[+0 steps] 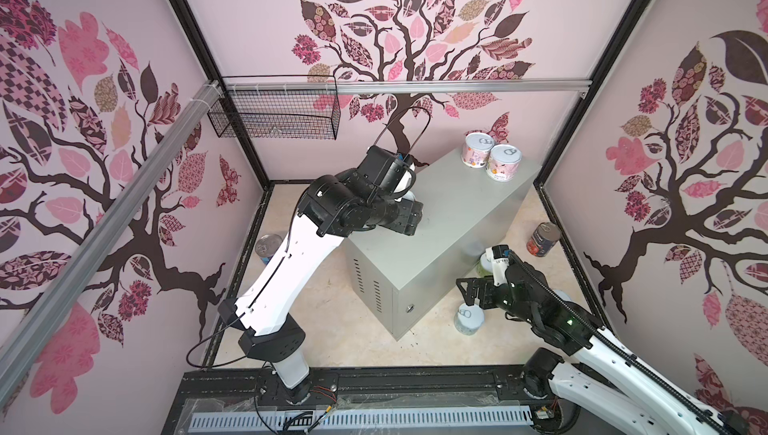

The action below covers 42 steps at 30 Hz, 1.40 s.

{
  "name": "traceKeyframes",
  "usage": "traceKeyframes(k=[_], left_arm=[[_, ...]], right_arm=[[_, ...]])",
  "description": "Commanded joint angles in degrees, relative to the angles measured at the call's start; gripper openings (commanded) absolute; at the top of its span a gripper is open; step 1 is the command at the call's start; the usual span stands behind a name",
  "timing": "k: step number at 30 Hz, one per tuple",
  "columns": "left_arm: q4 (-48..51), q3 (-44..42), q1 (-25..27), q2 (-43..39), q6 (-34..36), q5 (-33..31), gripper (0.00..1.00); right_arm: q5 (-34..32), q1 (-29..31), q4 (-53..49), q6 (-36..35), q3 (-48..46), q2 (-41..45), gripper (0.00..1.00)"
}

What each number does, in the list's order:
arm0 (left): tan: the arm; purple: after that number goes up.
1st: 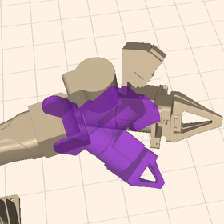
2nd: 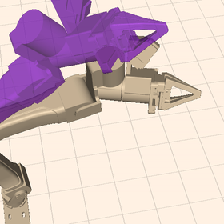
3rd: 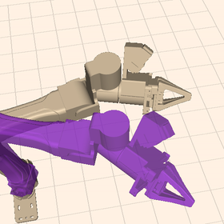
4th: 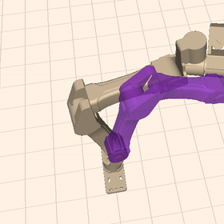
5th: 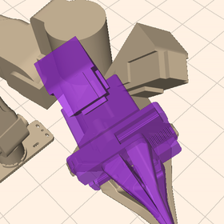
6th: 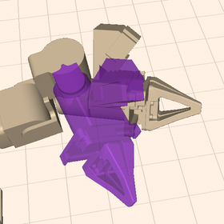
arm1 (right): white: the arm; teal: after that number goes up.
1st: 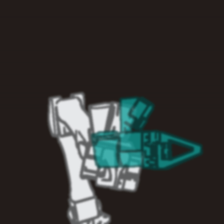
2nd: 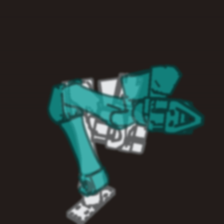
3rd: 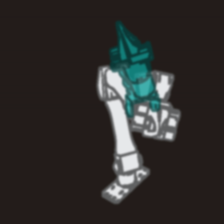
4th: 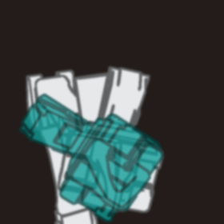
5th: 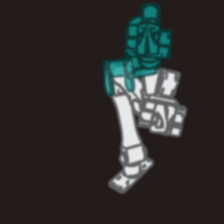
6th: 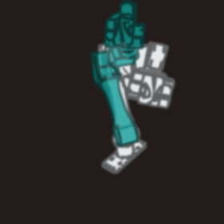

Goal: Place and organize the canned foods onto the counter
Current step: 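Carry the orange-labelled can along the box top toward the pink cans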

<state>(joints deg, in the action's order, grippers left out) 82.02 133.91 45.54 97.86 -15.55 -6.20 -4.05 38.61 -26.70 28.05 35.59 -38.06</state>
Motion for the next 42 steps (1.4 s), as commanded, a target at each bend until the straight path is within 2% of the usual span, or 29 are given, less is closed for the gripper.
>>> traceKeyframes(k=[1, 10, 12, 14, 18, 22, 26, 35, 42], left_arm=[[0.2, 2.0, 0.3, 0.5, 0.0, -0.3, 0.85], [-0.3, 2.4, 0.7, -0.2, 0.3, -1.7, 0.92], [-0.7, 2.3, 1.1, -1.1, 0.8, -3.0, 0.98], [-1.8, 0.8, 2.2, -2.8, 2.2, -6.2, 0.98], [-9.8, -9.6, 3.0, -8.9, 4.0, -7.5, 0.98], [-21.6, -24.5, 3.0, -16.3, 5.0, -8.0, 0.98], [-28.4, -32.5, 3.0, -20.3, 5.8, -8.0, 0.98], [-38.7, -41.9, 2.6, -24.8, 6.9, -7.3, 0.98], [-42.4, -43.2, 1.2, -24.6, 7.0, -5.1, 0.94]], right_arm=[[0.2, 0.4, 0.2, -0.6, -0.4, 0.5, 1.00], [0.1, 0.4, 0.0, -0.5, -0.4, 0.5, 1.00], [0.1, 0.3, 0.0, -0.5, -0.4, 0.4, 1.00], [-0.1, 0.4, -0.1, -0.3, -0.3, 0.5, 1.00], [-0.2, 0.4, -0.2, 0.3, -0.5, 0.9, 1.00], [-0.1, 0.3, -0.4, 0.8, -0.6, 1.2, 1.00], [0.2, 0.4, -0.9, 1.4, -0.7, 1.2, 1.00], [0.5, 0.3, -0.7, 1.9, -1.0, 0.2, 1.00], [0.1, 0.3, -1.0, 1.9, -0.9, 0.1, 1.00]])
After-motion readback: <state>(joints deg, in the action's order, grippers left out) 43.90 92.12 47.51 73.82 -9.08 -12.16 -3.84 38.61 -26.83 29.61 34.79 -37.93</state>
